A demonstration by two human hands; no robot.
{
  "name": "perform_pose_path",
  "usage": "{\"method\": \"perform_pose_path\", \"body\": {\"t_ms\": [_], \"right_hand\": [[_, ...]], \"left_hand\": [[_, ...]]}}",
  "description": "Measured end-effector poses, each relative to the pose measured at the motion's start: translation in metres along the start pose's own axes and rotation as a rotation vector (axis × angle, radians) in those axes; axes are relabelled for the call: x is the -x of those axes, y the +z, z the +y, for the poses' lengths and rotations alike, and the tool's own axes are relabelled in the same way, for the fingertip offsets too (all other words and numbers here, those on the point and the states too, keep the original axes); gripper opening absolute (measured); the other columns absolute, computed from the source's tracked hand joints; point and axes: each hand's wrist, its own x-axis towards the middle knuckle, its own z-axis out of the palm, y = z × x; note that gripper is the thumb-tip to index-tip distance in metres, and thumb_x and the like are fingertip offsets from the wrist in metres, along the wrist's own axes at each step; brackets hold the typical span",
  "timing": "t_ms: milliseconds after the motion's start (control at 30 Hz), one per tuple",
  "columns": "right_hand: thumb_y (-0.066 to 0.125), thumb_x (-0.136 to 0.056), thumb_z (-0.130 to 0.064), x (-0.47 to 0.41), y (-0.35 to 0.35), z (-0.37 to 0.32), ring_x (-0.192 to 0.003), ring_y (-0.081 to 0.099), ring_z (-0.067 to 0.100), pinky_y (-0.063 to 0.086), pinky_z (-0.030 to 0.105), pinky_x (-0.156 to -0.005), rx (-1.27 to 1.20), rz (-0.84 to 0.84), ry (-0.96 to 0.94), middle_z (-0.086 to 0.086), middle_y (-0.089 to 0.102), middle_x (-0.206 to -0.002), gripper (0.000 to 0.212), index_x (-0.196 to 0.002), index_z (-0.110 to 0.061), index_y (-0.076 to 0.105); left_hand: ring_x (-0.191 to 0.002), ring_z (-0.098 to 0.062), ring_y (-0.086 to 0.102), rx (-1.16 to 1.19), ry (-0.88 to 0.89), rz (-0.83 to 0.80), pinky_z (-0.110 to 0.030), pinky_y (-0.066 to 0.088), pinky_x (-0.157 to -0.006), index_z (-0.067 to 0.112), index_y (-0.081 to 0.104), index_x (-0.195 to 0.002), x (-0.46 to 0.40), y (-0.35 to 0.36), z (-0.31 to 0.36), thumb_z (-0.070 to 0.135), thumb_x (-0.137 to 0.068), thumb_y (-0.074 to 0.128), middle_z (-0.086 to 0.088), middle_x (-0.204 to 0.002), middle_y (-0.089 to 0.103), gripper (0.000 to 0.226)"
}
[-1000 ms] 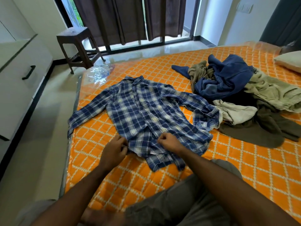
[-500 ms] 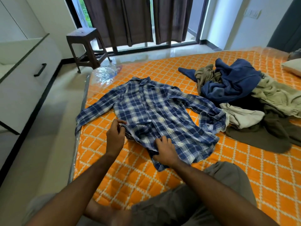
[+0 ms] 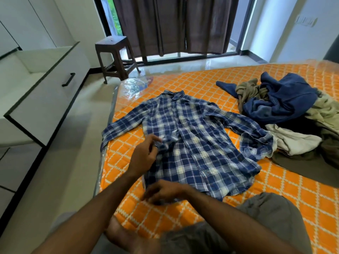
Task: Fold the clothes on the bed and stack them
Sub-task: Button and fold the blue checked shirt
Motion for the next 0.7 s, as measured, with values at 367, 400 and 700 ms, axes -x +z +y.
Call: {"method": "perform_pose_path", "body": {"t_ms": [367,400,700], "right_hand": [[0.037,-0.108,-0.023,0.035,-0.040,0.035,-0.090,0.075,0.023,0.057,0.031,-0.068,-0.803,0.694,0.390,0.010,0.077,-0.101,0.034,-0.115,-0.012,0.067],[0.040,-0.107,-0.020,0.037,-0.037,0.035,-0.084,0.075,0.021,0.056,0.030,-0.066,-0.680,0.709,0.383,0.010,0.077,-0.097,0.029,-0.110,-0.012,0.068],[0.060,-0.094,-0.005,0.044,-0.055,0.052,-0.080,0.063,0.023,0.058,0.039,-0.073,-0.438,1.063,0.408,0.011,0.063,-0.096,0.018,-0.094,-0.019,0.048]], "left_hand": [[-0.123,-0.017,0.045,-0.535,-0.054,-0.498,-0.039,0.042,-0.094,0.032,0.038,-0.139,0.074,0.025,-0.066,0.062,-0.088,0.055,0.007,-0.138,0.043,0.062],[-0.126,-0.020,0.044,-0.594,-0.102,-0.526,-0.041,0.042,-0.095,0.030,0.038,-0.138,0.081,0.026,-0.073,0.061,-0.089,0.054,0.005,-0.141,0.042,0.060],[-0.067,-0.025,0.057,-0.883,0.103,-0.493,-0.033,0.039,-0.057,0.020,0.051,-0.089,0.066,0.024,-0.071,0.009,-0.059,0.070,0.000,-0.078,0.057,0.038]]}}
